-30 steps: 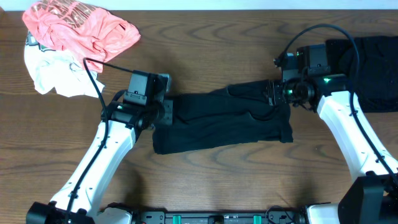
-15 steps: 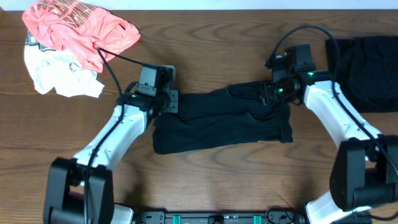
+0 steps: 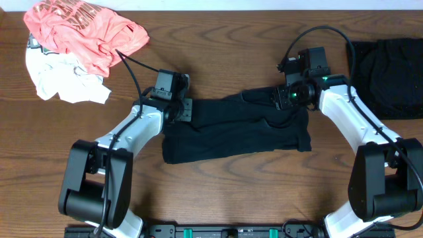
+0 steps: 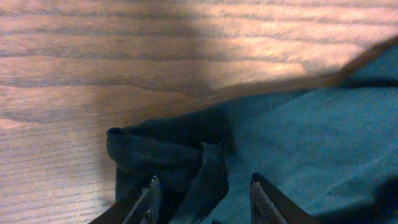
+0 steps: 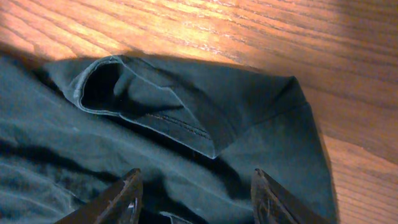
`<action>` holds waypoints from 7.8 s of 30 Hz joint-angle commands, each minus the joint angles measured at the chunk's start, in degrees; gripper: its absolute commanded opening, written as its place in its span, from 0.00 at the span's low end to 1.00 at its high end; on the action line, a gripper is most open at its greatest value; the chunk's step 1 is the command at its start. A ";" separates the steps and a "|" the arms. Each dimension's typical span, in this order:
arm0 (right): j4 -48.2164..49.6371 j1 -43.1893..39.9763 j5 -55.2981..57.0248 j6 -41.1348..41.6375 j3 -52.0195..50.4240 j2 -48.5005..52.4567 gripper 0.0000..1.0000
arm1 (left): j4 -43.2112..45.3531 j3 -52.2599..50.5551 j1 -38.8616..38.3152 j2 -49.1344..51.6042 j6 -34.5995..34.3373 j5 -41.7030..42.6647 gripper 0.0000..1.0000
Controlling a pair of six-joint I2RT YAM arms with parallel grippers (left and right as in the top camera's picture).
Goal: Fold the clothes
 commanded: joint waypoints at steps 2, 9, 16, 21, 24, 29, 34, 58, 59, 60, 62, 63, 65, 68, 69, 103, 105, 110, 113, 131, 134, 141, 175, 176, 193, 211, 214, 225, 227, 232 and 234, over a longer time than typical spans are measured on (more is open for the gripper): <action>0.59 0.52 0.20 -0.94 0.48 0.33 0.54 | 0.46 -0.15 0.09 0.72 4.96 -0.76 0.47; 0.66 0.50 0.20 -0.92 0.48 0.33 0.50 | 1.07 -0.15 0.09 1.03 5.86 -3.30 0.47; 0.72 0.50 0.20 -0.92 0.48 0.33 0.49 | 1.01 -0.15 0.09 2.01 5.86 -3.28 0.27; 0.74 0.55 0.17 -0.92 0.48 0.33 0.49 | 1.03 -0.17 0.09 2.03 5.84 -3.26 0.18; 0.66 0.55 0.17 -0.92 0.48 0.33 0.49 | 0.98 -0.17 0.09 2.03 5.84 -3.28 0.19; 0.42 0.55 0.15 -0.92 0.48 0.33 0.48 | 1.01 -0.17 0.09 2.03 5.84 -3.26 0.19; 0.42 0.55 0.15 -0.92 0.48 0.33 0.49 | 0.44 -0.17 0.09 2.03 5.88 -3.28 0.25; 0.31 0.61 -0.07 -0.90 0.48 0.33 0.43 | 0.15 -0.26 0.00 2.19 6.69 -1.38 0.06; 0.37 0.68 -0.07 -0.90 0.46 0.33 0.43 | 0.44 -0.26 0.00 2.19 6.69 -1.38 0.06; 0.59 0.79 -0.04 -0.90 0.42 0.35 0.42 | 0.68 -0.26 0.00 2.14 6.69 -1.38 0.06; 1.05 1.01 0.20 -0.96 0.37 0.35 0.42 | 1.03 -0.26 0.00 1.95 6.69 -1.38 0.06; 1.36 1.03 0.24 -1.18 0.37 0.35 0.42 | 1.05 -0.26 0.00 1.86 6.69 -1.38 0.06; 2.27 1.03 0.61 -1.20 0.37 0.61 0.42 | 1.07 -0.26 0.00 1.75 6.69 -1.38 0.06; 3.28 1.05 1.29 -1.33 0.37 1.44 0.43 | 1.03 -0.26 -0.02 1.75 6.69 -1.38 0.06; 3.45 1.09 1.53 -1.60 0.37 1.92 0.43 | 1.03 -0.26 -0.02 1.75 6.67 -1.38 0.06; 10.80 1.29 8.20 -2.54 0.37 11.50 0.25 | 1.49 -0.26 0.00 1.75 6.69 -1.81 0.06; 10.84 1.29 9.88 -1.90 0.37 11.50 0.19 | 1.79 -0.26 0.00 1.75 6.69 -1.81 0.06; 9.84 1.25 13.88 0.63 0.39 11.45 0.01 | 2.40 -0.24 0.00 1.51 6.67 -1.92 0.06; 9.09 1.18 14.60 0.87 0.52 10.88 0.01 | 2.51 -0.24 0.00 0.66 6.69 -2.86 0.06; 1.18 0.68 14.58 0.85 4.35 3.72 0.01 | 3.89 -0.20 0.00 -5.29 6.71 -8.24 0.06; -0.81 -0.17 14.56 1.46 5.09 2.71 0.01 | 3.82 -0.20 0.42 -5.29 6.71 -8.28 0.06; -4.96 -4.17 10.12 2.51 5.42 0.20 0.01 | 3.78 -0.20 4.04 -5.38 6.69 -8.22 0.06; -31.74 -12.76 -1.81 0.02 7.02 -1.99 0.01 | -11.87 -0.28 7.34 -11.47 7.15 -8.24 0.06; -31.93 -12.76 -1.70 0.02 6.93 -1.99 0.01 | -12.66 -0.31 7.34 -11.47 7.15 -8.24 0.06; -32.09 -12.76 0.48 2.95 1.92 -1.92 0.37 | -22.16 -0.52 7.34 -11.47 7.13 -8.22 0.59; -27.96 -12.37 -6.73 1.77 7.19 -1.95 0.29 | -21.24 -0.52 11.91 -11.54 -1.77 -17.09 0.59; -25.94 -11.17 -8.24 1.70 7.19 -1.95 0.23 | -18.01 -0.52 11.89 -11.65 -1.77 -14.05 0.59; -19.91 -2.45 -6.14 5.53 6.99 -1.31 0.01 | -4.09 -0.46 11.89 -15.61 -2.67 9.55 0.59; -19.26 -1.11 -6.01 5.62 6.71 -0.76 0.01 | -2.75 -0.46 11.89 -16.85 -2.67 12.26 0.59; -17.84 1.66 -6.03 6.49 5.97 1.11 0.01 | -0.63 -0.48 10.91 -17.25 -2.54 17.75 0.58; -17.77 1.97 -6.01 6.67 5.95 1.36 0.01 | -1.79 -0.48 10.47 -16.63 -2.19 17.75 0.56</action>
